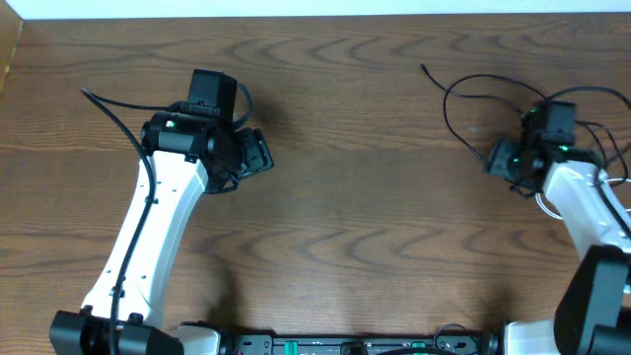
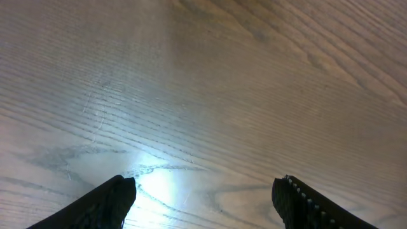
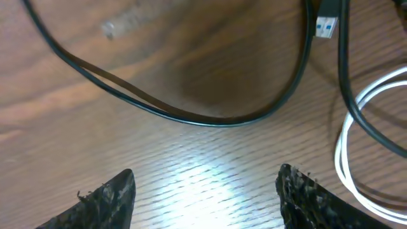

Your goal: Untangle cables

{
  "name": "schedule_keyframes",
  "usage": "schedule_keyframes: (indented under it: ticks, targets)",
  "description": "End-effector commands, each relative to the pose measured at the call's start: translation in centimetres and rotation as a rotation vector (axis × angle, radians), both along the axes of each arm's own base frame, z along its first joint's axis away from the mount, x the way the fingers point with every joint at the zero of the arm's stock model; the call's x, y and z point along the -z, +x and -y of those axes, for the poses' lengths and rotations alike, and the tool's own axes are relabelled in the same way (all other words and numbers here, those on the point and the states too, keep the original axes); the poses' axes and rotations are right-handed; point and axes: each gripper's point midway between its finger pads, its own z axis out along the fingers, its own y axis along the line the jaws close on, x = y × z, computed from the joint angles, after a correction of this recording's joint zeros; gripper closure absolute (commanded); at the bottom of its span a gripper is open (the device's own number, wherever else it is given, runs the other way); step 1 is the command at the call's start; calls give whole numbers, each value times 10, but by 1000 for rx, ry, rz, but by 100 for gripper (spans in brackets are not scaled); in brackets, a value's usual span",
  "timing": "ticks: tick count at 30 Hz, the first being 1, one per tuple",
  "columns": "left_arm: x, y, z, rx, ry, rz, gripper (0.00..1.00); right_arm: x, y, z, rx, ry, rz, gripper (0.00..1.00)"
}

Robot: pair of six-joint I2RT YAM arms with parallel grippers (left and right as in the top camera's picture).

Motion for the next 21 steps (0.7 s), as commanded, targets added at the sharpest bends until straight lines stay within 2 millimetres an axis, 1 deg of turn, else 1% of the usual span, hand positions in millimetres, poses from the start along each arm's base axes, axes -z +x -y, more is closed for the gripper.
schedule_keyframes:
  ticks: [1, 3, 5, 8, 10, 11, 12, 15, 18, 21]
  targets:
    - [4, -2, -1, 9, 11, -13, 25, 9, -7, 20, 120, -91, -40, 33]
    - [4, -2, -1, 9, 11, -14, 25, 12, -7, 21, 176, -71, -34, 34]
    - [4, -2, -1, 9, 11, -14, 25, 12, -4, 25, 243, -61, -15, 33]
    - [4, -2, -1, 9, 11, -16, 25, 16, -6, 33, 368, -46, -6, 33]
    - [4, -3, -1, 9, 12, -18, 25, 23, -8, 35, 442, -22, -13, 34]
    - [4, -3, -1, 9, 11, -17, 25, 30, -11, 38, 503, -3, -26, 37]
    - [4, -3, -1, 9, 12, -18, 25, 35, -13, 38, 529, -1, -35, 37]
    - [4, -4, -1, 9, 12, -22, 25, 47, -14, 39, 568, 4, -56, 37]
    - [5, -5, -1, 9, 13, -27, 25, 57, -10, 40, 589, 11, -53, 40]
    - [5, -5, -2, 9, 13, -29, 25, 64, -5, 40, 591, 14, -45, 40]
